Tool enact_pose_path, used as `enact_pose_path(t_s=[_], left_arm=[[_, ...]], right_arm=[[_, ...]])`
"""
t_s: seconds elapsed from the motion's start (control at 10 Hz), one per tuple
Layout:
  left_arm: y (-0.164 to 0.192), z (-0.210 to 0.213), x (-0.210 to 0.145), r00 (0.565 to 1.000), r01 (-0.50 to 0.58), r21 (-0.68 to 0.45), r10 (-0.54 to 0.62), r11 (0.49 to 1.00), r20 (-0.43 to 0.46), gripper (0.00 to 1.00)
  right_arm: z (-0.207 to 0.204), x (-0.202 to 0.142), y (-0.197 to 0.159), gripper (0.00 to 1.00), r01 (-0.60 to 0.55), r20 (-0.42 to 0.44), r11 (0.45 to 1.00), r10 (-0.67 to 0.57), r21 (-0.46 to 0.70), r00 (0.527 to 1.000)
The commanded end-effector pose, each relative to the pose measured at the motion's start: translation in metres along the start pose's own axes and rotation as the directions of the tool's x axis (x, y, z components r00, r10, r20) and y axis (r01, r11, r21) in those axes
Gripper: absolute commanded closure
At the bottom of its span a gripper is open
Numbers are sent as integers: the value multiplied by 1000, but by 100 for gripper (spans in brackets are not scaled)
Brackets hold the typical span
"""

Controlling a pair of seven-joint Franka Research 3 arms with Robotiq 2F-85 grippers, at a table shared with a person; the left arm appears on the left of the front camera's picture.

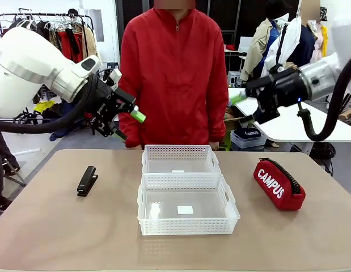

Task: Distribute items into two baskets.
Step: Pick up the Pencil pouch that the person points to.

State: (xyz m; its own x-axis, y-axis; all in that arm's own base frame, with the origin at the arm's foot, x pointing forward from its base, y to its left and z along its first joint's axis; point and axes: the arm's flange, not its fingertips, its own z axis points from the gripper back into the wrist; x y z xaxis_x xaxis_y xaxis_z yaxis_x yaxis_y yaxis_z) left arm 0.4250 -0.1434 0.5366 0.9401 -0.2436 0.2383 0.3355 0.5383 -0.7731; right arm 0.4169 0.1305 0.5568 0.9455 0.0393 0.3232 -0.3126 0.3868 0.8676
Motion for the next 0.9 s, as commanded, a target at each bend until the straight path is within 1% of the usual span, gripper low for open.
enact_pose_path(t_s=[0.0, 0.1, 0.2, 0.3, 0.4, 0.5, 0.8], left_arm=[[-8, 22, 17, 997, -52, -143, 59, 988, 49, 0], [-13, 33, 21, 993, -73, -225, 91, 972, 73, 0], [-17, 45, 23, 991, -82, -310, 112, 947, 79, 0], [-16, 57, 24, 988, -91, -382, 132, 920, 84, 0], [-13, 67, 25, 985, -98, -420, 149, 902, 88, 0], [-10, 75, 25, 985, -107, -461, 158, 881, 74, 0], [0, 90, 24, 977, -136, -491, 198, 861, 78, 0]], right_arm=[[6, 23, -5, 0, 171, 26, 974, -176, 146, 984], [14, 29, -2, 0, 197, 11, 952, -206, 234, 979], [25, 36, -1, 0, 212, 20, 932, -228, 293, 973], [35, 42, -3, 0, 219, 8, 925, -233, 312, 973], [43, 48, -8, 0, 221, -8, 920, -231, 324, 973], [52, 53, -11, 0, 218, -25, 911, -223, 350, 974], [72, 68, -23, 0, 203, -35, 919, -203, 337, 979]])
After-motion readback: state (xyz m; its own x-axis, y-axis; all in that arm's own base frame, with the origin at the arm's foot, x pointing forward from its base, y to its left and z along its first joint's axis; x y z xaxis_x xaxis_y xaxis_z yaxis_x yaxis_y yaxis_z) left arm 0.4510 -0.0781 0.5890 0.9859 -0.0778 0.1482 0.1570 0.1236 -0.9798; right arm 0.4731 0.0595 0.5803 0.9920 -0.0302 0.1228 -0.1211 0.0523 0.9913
